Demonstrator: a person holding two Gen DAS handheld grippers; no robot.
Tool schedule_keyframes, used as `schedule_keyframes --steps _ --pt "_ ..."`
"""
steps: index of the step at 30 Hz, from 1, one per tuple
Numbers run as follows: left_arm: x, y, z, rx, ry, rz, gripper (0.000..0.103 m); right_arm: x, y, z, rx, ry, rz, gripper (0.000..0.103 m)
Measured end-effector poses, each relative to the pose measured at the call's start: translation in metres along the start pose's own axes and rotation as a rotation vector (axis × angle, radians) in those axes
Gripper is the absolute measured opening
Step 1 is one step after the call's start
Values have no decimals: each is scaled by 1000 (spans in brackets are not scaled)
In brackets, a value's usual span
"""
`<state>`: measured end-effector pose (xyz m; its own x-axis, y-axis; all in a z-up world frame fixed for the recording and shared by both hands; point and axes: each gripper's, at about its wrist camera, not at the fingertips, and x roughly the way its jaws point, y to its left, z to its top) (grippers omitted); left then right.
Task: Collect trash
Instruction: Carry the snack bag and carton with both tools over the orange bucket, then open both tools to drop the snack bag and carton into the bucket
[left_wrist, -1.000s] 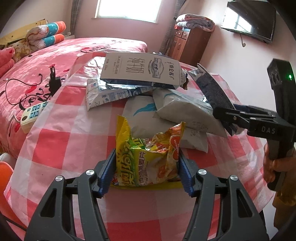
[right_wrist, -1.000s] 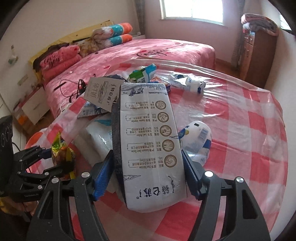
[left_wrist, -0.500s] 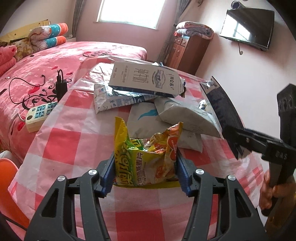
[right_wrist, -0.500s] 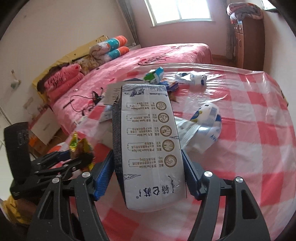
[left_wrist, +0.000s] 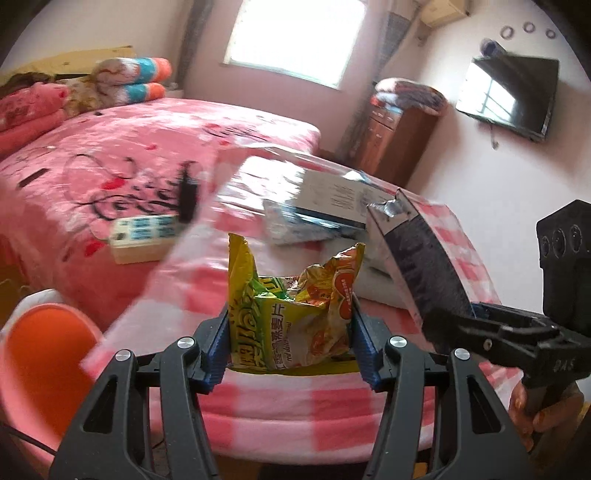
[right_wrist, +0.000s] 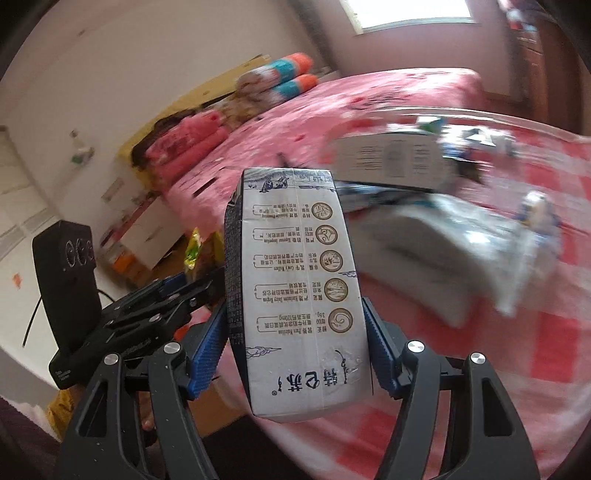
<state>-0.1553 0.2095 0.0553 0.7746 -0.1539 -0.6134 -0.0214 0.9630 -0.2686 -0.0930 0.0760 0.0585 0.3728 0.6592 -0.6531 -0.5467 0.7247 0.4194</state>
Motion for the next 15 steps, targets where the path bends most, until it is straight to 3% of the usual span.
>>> schedule_keyframes --steps 7,15 --pt "-37 85 -13 -118 -25 191 58 64 84 15 -124 115 154 69" --pt "-48 179 -47 -290 18 374 58 136 157 14 -234 245 241 69"
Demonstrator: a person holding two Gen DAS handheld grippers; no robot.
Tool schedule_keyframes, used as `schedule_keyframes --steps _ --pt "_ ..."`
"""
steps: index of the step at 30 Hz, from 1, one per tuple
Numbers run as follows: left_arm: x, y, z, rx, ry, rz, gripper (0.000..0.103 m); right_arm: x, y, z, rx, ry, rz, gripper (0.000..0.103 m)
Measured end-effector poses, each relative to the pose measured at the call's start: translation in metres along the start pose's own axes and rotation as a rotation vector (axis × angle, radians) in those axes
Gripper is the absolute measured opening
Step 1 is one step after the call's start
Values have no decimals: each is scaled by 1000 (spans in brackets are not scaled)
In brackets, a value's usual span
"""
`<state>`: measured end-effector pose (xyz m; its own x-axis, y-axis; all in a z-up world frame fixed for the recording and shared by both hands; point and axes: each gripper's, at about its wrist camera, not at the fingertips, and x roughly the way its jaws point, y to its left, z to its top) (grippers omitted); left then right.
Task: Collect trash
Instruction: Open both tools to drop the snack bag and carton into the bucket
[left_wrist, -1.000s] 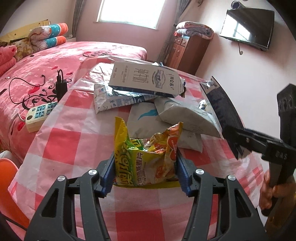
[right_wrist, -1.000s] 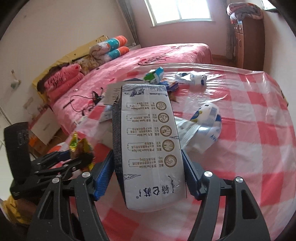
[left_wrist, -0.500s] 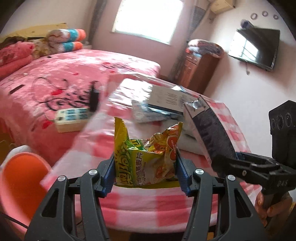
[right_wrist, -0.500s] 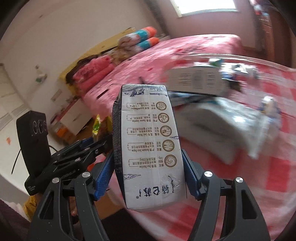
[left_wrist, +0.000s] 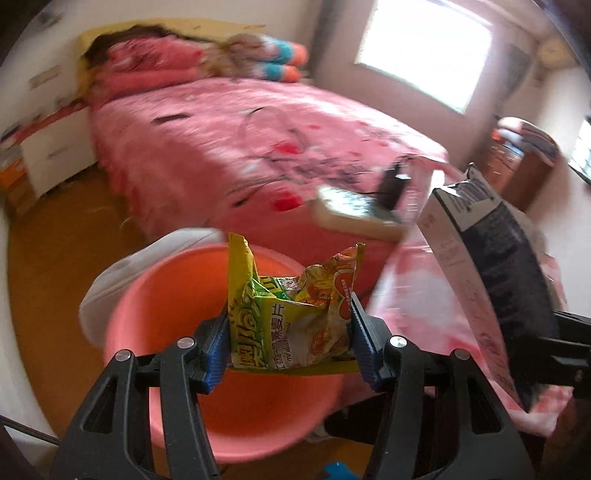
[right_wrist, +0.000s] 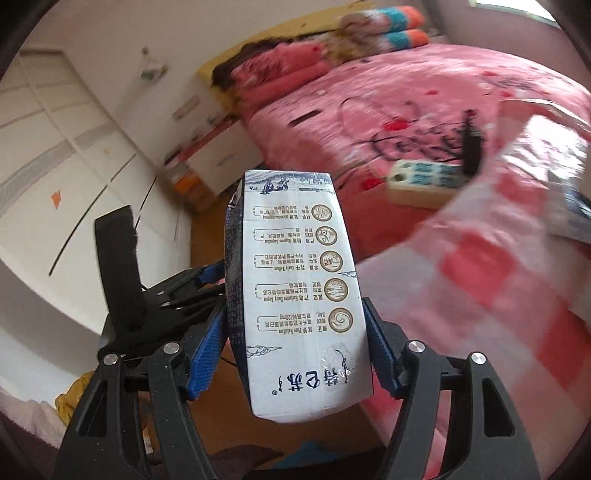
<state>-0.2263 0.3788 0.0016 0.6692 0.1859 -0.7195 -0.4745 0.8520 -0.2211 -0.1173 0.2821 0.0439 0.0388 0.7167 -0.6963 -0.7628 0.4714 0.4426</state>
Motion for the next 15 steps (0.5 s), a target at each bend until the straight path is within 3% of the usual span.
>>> schedule_keyframes --steps 5,8,10,15 --pt "19 36 -8 -68 35 67 59 45 15 12 -30 61 -2 70" --pt "30 52 -12 -115 66 74 63 63 16 10 -32 84 -43 84" --pt "30 63 -17 -148 66 76 67 64 10 6 5 84 -37 84" --pt "15 67 -10 -102 -96 78 82 44 0 -2 24 29 -92 93"
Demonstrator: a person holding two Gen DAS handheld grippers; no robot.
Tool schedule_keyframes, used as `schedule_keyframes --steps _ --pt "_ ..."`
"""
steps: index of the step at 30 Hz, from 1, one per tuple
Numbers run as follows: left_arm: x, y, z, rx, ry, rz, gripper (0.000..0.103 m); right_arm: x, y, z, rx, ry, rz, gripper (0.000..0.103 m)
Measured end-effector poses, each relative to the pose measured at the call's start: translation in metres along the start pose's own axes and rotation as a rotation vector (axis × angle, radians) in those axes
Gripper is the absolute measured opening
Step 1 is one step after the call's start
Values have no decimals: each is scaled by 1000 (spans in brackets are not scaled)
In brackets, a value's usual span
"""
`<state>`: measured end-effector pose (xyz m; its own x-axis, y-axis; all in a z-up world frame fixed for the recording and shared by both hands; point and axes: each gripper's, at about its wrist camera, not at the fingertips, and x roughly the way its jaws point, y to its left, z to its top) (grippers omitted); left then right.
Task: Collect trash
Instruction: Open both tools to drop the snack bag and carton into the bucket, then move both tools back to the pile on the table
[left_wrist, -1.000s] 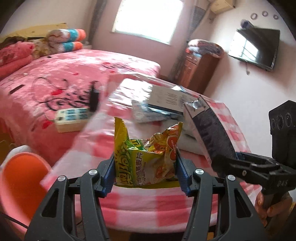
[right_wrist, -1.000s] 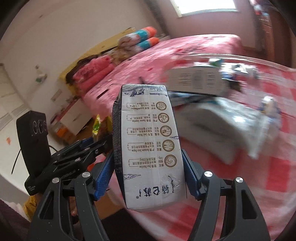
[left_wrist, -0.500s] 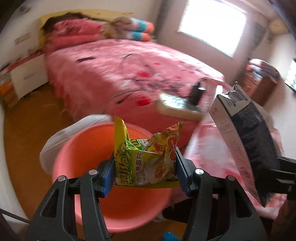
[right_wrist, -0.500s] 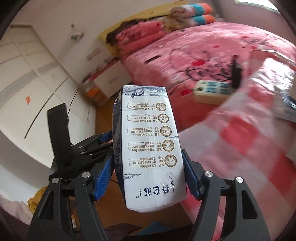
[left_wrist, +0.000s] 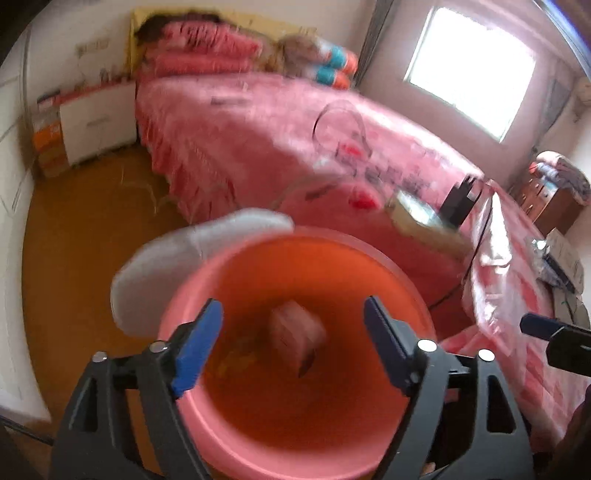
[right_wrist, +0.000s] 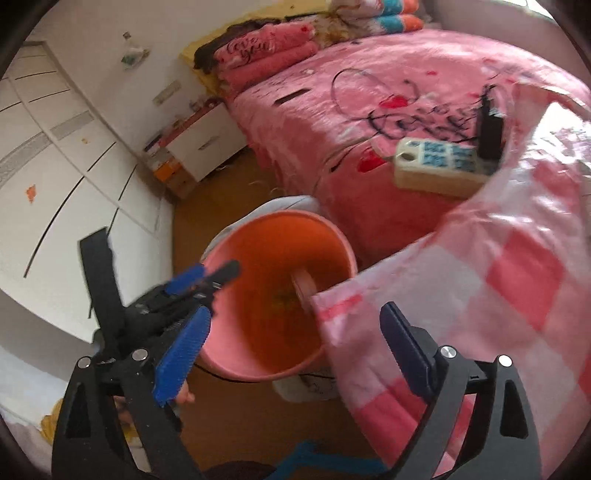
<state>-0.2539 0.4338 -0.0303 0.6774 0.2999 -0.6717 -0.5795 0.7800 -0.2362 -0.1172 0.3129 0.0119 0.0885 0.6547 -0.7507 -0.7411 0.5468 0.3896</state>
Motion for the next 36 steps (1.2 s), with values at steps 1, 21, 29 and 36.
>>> schedule_keyframes --steps 1,21,29,36 --pt "-3 -1 3 5 -24 -5 82 -3 -3 -1 7 -7 -10 94" --pt "-30 -78 3 216 36 -15 83 -130 -57 -39 -27 -473 -344 98" --pt "-53 -135 5 319 -12 -69 83 -143 -94 -60 3 -528 -261 98" --pt "-70 -185 1 402 -12 -123 83 -157 -110 -76 12 -547 -305 98"
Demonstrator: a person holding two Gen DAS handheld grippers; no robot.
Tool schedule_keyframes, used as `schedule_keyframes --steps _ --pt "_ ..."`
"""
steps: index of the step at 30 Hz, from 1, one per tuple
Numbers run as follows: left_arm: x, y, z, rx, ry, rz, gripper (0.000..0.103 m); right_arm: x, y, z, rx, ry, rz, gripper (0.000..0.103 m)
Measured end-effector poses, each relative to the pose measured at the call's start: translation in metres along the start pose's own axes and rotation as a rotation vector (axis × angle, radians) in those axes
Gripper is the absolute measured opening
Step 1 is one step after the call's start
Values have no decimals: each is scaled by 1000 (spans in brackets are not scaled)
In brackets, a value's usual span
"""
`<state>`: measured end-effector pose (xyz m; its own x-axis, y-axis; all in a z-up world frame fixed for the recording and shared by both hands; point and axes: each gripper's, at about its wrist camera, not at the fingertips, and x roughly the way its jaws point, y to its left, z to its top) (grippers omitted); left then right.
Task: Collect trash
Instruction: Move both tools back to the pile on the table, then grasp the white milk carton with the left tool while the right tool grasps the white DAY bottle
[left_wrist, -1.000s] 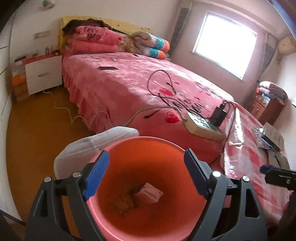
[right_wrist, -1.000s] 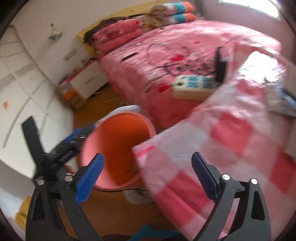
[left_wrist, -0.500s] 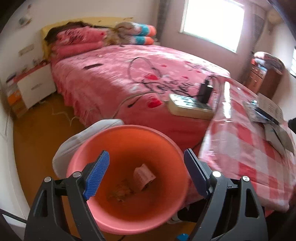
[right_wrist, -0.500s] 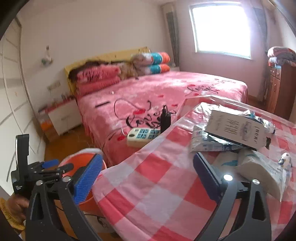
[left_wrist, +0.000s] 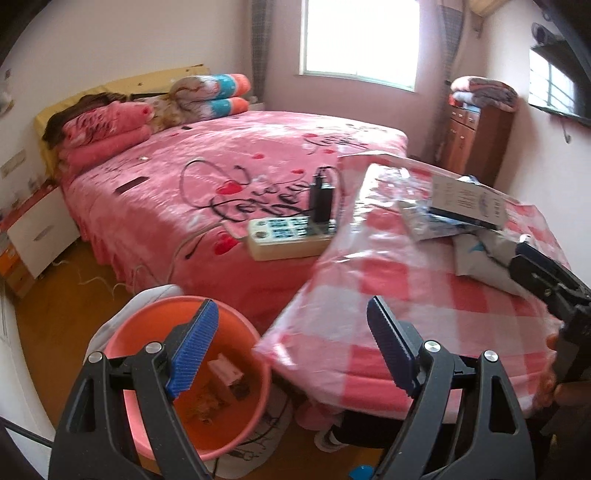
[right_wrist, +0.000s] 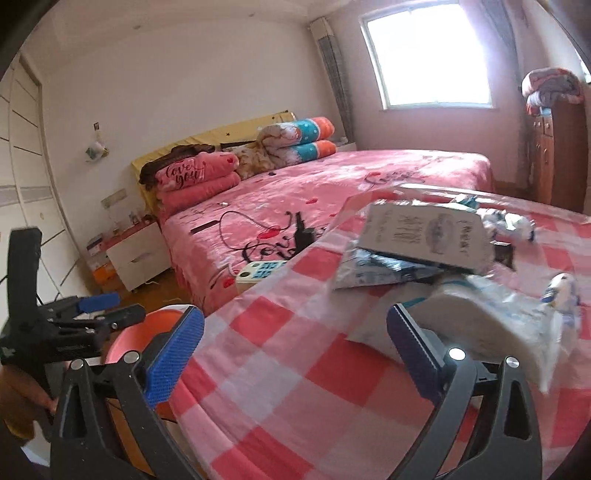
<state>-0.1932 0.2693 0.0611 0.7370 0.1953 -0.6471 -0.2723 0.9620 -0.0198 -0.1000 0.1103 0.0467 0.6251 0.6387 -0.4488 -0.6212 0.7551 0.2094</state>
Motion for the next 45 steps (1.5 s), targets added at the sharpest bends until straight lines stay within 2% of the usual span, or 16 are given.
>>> schedule_keyframes --steps 3,13,19,25,30,33,38,45 --pt "-3 -17 6 21 3 -27 83 -8 -10 1 7 -15 -63 98" --pt "-11 -81 36 92 -20 -103 83 -36 -69 5 149 -56 -107 98" --pt "-2 -118 52 78 3 -187 83 -56 -105 7 216 -102 -165 98" --pt "23 -147 70 -49 88 -318 83 -65 -146 5 336 -102 -210 98" --pt "57 -161 83 -240 179 -428 83 -71 -180 4 395 -97 -242 98" --pt "81 -167 93 -346 201 -455 83 -71 -198 4 451 -85 -220 98" --pt "113 -172 103 -464 233 -475 83 -66 -212 5 462 -63 -233 98" --pt "143 -175 112 -561 268 -466 82 -60 -228 7 480 -29 -220 98"
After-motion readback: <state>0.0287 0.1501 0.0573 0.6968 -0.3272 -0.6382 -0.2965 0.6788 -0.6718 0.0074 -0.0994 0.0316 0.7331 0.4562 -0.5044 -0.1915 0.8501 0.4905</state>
